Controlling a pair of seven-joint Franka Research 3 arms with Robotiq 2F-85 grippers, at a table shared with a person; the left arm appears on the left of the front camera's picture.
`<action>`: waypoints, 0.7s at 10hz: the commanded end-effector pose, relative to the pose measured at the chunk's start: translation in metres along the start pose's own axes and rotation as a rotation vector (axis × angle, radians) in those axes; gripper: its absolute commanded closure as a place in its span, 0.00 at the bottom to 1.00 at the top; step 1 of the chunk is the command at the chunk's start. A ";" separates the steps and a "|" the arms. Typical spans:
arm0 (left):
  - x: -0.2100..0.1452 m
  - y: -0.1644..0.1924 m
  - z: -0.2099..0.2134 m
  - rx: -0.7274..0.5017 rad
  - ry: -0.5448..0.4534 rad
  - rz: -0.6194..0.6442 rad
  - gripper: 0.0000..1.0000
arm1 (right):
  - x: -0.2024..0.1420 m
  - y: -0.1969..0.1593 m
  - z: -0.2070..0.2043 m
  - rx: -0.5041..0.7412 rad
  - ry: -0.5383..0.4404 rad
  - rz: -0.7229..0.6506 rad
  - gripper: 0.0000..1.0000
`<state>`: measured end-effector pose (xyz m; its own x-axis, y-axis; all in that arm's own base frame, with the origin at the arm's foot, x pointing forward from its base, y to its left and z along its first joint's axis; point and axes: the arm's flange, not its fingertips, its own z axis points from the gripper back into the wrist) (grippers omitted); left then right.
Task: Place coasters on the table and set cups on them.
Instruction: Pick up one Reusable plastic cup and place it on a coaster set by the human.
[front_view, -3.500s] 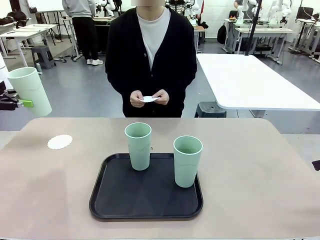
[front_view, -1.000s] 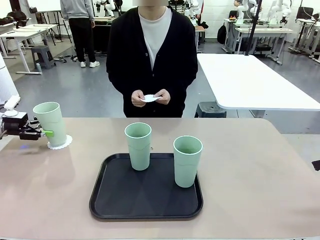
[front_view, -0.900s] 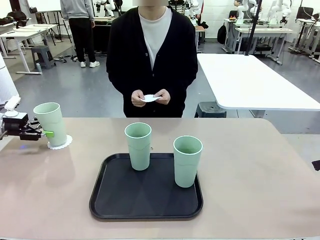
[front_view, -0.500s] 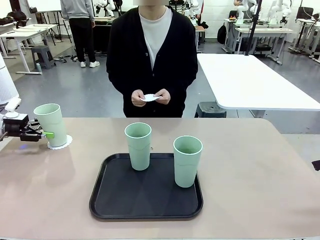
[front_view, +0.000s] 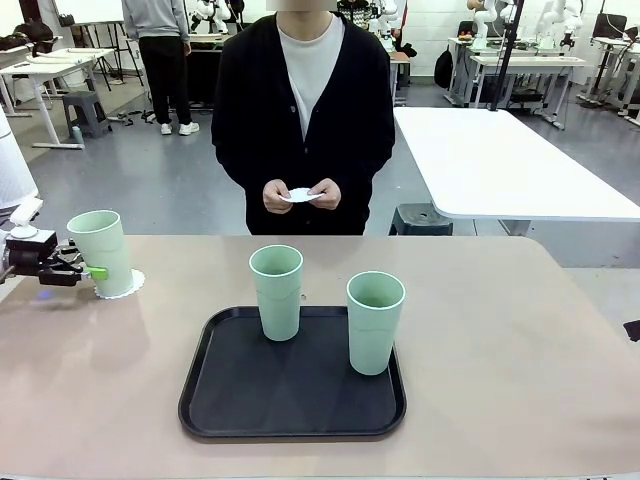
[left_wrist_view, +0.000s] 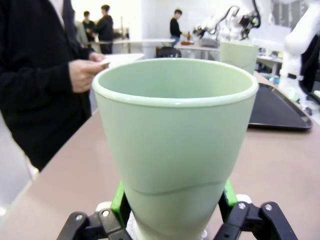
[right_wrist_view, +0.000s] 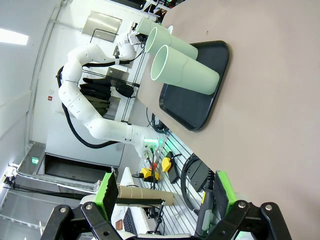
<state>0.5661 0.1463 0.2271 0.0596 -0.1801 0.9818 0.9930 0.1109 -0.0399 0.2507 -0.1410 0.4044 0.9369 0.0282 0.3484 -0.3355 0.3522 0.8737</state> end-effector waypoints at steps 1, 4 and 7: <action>0.000 0.001 0.002 -0.024 0.016 -0.005 0.07 | 0.001 0.000 0.000 0.005 -0.005 0.015 0.00; 0.001 -0.001 0.002 -0.050 0.042 0.006 0.00 | 0.001 0.000 0.000 0.005 -0.005 0.015 0.00; 0.010 -0.008 0.010 -0.044 0.118 -0.003 0.00 | 0.001 0.000 0.000 0.005 -0.005 0.015 0.00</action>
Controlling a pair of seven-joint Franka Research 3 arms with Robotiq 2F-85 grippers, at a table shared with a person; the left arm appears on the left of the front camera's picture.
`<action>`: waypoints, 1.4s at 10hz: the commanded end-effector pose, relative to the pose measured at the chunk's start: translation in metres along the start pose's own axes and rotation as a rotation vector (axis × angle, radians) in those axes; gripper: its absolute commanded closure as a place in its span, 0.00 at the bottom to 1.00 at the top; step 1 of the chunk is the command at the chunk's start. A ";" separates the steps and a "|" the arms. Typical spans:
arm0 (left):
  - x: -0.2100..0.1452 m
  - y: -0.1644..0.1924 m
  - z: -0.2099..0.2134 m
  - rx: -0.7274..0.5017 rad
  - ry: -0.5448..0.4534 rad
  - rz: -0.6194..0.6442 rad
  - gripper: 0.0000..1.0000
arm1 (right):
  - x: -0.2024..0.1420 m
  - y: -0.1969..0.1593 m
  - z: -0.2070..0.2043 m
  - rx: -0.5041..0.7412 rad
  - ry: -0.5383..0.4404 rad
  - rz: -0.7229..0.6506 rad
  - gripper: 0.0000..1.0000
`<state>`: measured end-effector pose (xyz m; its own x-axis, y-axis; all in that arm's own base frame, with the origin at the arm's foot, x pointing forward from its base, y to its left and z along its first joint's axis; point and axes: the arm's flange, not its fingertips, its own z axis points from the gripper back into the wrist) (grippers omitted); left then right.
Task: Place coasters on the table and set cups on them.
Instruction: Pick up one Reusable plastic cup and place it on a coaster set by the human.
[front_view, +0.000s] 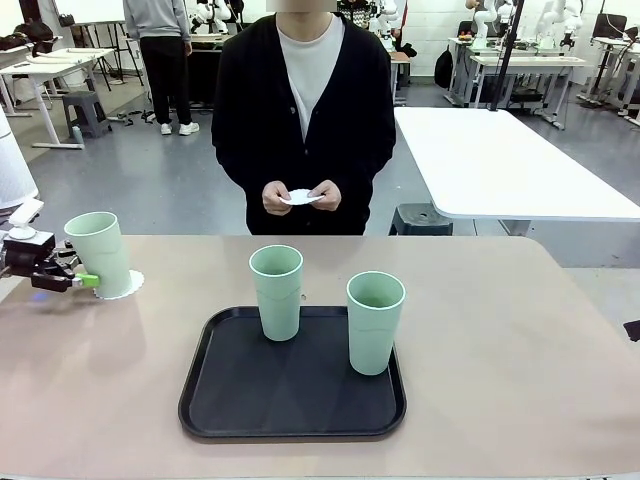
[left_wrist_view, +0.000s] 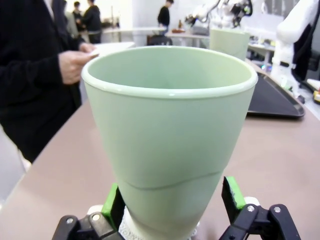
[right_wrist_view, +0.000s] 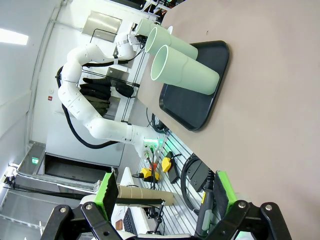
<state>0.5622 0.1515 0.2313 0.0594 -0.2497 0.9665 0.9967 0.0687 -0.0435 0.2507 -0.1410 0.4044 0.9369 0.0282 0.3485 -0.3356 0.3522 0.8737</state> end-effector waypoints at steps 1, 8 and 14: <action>0.011 -0.006 0.008 0.001 0.064 0.006 0.00 | 0.001 0.000 0.000 0.005 -0.005 0.015 0.00; 0.020 -0.008 0.021 0.075 0.198 -0.006 0.00 | 0.001 0.000 0.000 0.005 -0.005 0.015 0.00; 0.086 -0.070 0.057 0.215 0.576 -0.007 0.00 | 0.001 0.000 0.000 0.005 -0.005 0.015 0.00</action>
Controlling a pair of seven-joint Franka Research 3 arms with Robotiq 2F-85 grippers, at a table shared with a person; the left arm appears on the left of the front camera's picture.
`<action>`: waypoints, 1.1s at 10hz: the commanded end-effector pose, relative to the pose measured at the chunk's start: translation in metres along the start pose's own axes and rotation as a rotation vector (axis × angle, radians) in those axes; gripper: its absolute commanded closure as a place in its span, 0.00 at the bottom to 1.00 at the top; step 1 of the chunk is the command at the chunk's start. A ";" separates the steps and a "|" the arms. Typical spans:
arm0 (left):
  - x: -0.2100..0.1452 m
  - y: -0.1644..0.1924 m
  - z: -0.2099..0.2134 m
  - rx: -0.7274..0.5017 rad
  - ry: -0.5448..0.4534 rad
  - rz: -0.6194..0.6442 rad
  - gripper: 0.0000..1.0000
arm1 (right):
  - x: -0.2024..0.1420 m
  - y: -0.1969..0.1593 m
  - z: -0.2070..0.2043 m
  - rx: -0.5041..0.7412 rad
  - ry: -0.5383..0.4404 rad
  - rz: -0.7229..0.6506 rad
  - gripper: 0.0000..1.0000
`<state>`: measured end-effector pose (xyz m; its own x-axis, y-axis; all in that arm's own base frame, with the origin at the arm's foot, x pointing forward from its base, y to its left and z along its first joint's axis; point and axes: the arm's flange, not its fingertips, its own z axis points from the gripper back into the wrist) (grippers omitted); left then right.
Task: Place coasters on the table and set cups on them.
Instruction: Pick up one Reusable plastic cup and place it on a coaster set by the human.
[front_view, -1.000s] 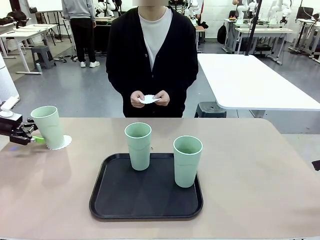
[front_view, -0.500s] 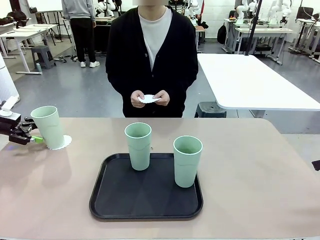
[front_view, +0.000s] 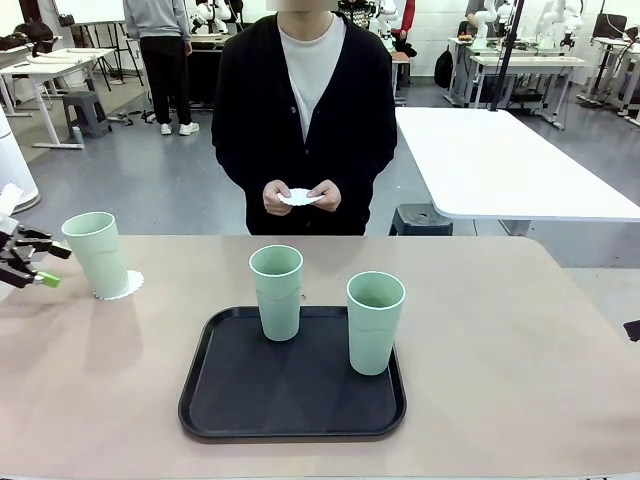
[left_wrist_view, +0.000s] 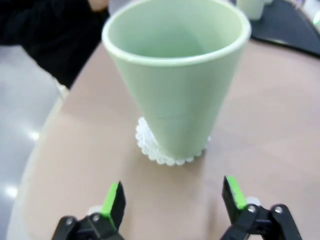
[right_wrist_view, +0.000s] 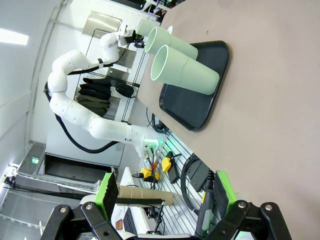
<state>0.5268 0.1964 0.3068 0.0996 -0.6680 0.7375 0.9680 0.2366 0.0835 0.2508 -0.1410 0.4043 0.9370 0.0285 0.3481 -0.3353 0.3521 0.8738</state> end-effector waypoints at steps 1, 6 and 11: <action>0.065 -0.076 0.038 -0.033 0.121 -0.014 0.00 | 0.001 0.000 0.001 0.005 -0.006 0.016 0.00; 0.227 -0.207 0.068 0.159 0.312 0.159 0.00 | 0.001 0.000 0.001 0.005 -0.006 0.016 0.00; 0.298 -0.243 0.070 0.011 0.579 0.401 0.00 | 0.001 0.000 0.001 0.005 -0.006 0.016 0.00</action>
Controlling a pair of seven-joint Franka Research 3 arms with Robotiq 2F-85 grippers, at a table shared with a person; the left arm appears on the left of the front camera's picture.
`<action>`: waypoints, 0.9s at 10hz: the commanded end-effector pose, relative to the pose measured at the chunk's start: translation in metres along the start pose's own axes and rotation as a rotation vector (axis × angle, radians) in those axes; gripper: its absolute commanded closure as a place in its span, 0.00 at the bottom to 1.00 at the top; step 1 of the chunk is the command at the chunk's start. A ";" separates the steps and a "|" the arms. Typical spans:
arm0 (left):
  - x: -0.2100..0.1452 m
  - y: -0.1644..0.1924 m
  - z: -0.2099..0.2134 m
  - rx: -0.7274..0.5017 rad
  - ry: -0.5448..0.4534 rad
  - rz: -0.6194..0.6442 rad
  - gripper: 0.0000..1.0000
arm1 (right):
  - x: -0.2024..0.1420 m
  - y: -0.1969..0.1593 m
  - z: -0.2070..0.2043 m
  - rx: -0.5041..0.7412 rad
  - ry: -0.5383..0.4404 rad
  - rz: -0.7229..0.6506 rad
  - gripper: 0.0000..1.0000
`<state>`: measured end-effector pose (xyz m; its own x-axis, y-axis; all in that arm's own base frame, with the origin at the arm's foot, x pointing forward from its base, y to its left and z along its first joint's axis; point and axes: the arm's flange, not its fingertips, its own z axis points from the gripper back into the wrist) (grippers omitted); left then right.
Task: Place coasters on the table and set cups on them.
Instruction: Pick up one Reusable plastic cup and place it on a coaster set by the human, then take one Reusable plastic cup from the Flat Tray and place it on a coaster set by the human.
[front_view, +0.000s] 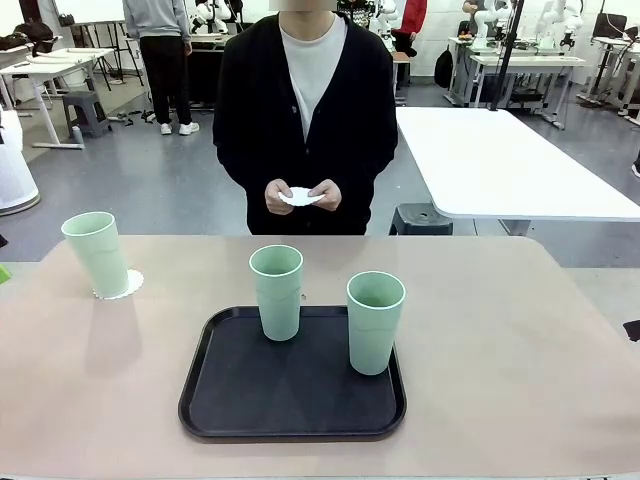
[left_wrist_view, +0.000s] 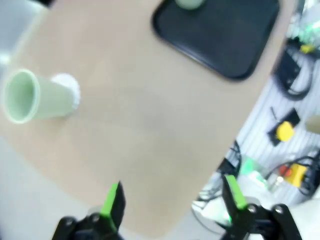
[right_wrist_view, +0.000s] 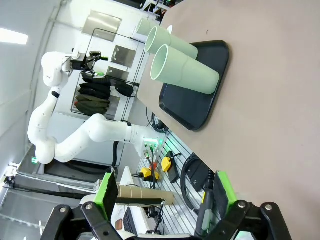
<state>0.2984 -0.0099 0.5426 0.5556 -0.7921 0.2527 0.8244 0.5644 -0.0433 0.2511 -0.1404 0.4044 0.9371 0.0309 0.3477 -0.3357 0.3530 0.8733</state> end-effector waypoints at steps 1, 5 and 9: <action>0.014 0.005 0.012 -0.109 -0.020 -0.002 0.00 | 0.000 0.000 0.001 0.006 -0.008 0.015 0.00; 0.000 0.000 0.000 0.000 0.000 0.000 0.00 | 0.000 0.000 0.001 0.006 -0.008 0.015 0.00; 0.000 0.000 0.000 0.000 0.000 0.000 0.00 | 0.000 0.000 0.001 0.006 -0.008 0.015 0.00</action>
<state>0.3003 -0.0080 0.5457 0.5362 -0.8031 0.2598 0.8394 0.5398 -0.0636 0.2511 -0.1404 0.4044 0.9371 0.0309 0.3477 -0.3357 0.3530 0.8733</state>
